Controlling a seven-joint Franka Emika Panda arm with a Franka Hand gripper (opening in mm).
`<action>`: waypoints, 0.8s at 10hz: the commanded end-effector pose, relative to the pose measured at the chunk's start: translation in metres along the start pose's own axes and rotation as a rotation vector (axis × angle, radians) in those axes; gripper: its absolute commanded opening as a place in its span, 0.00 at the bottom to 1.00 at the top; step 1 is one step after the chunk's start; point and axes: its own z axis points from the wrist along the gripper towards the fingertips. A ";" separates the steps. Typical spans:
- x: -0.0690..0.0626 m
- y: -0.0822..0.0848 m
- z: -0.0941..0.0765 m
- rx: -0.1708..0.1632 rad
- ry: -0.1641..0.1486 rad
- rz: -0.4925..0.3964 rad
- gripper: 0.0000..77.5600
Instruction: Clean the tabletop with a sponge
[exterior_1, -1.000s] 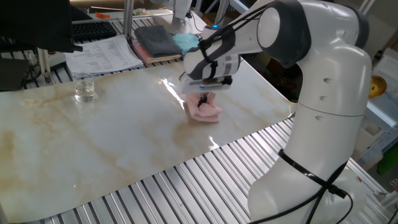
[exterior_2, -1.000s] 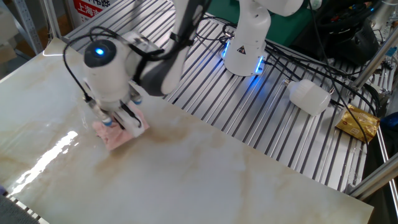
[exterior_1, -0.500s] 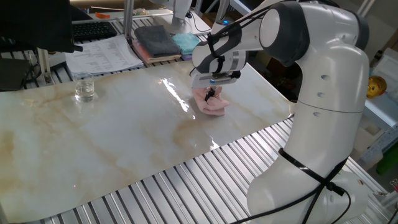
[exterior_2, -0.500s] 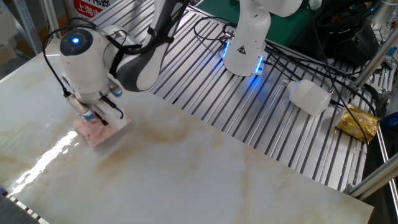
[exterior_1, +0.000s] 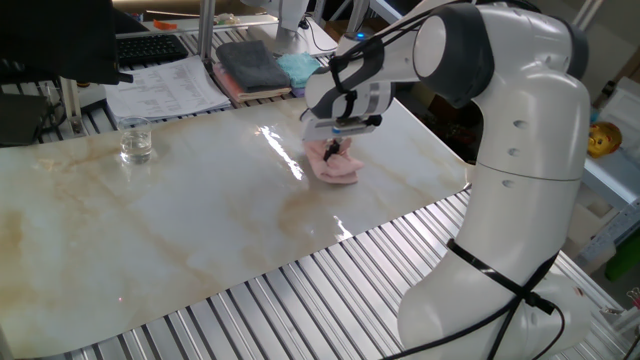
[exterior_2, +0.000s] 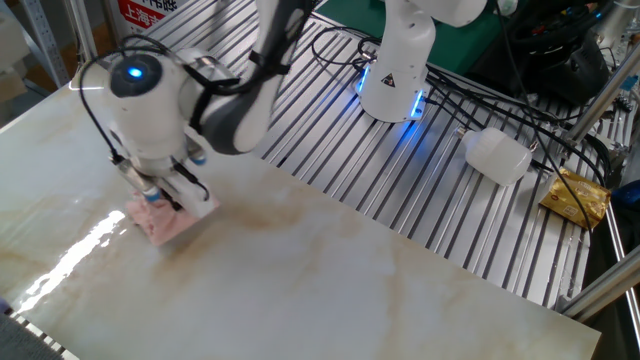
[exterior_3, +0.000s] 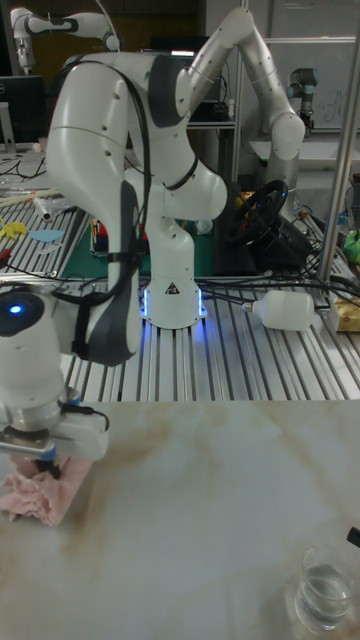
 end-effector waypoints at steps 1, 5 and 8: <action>0.038 0.049 0.016 -0.011 -0.020 0.038 0.01; 0.066 0.029 0.002 0.007 0.029 0.010 0.01; 0.060 -0.016 -0.003 0.032 0.021 -0.043 0.01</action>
